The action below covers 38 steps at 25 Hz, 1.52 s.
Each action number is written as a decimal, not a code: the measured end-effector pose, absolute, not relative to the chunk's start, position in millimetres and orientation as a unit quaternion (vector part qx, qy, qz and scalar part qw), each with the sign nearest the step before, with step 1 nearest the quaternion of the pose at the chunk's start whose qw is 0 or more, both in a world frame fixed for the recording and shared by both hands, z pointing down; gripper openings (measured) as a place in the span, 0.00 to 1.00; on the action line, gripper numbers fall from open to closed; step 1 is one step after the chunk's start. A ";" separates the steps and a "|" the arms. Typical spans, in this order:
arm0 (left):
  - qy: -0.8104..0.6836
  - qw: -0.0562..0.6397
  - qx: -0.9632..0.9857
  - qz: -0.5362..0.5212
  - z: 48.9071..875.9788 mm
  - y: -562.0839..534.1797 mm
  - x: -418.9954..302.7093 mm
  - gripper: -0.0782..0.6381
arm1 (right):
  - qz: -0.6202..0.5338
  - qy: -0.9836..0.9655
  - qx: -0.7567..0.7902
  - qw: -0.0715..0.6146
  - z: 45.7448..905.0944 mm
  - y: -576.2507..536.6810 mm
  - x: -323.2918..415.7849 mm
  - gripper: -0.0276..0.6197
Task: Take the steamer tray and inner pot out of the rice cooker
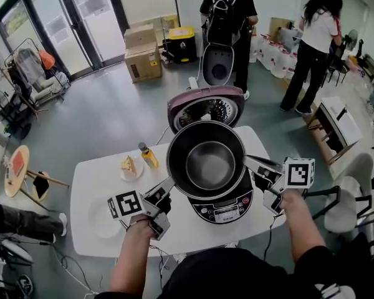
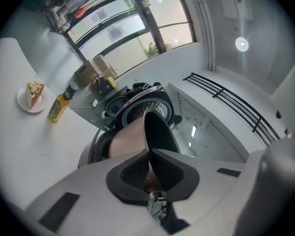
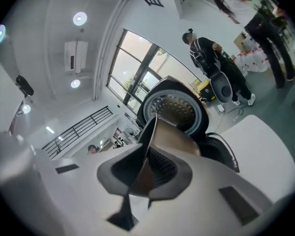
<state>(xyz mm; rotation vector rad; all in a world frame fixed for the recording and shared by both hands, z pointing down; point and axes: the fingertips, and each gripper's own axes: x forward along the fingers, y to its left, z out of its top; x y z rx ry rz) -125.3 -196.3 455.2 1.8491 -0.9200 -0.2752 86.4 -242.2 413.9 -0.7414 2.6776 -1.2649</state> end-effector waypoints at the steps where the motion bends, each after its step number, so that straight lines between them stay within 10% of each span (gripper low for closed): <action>1: -0.385 0.494 0.771 -0.116 447.0 -193.8 -129.5 0.13 | -0.406 0.882 -0.236 0.048 404.6 -239.1 80.5 0.10; 38: -0.494 0.509 0.695 -0.116 551.9 -71.0 -390.6 0.14 | -0.452 0.854 -0.251 -0.053 540.3 -152.0 -185.9 0.10</action>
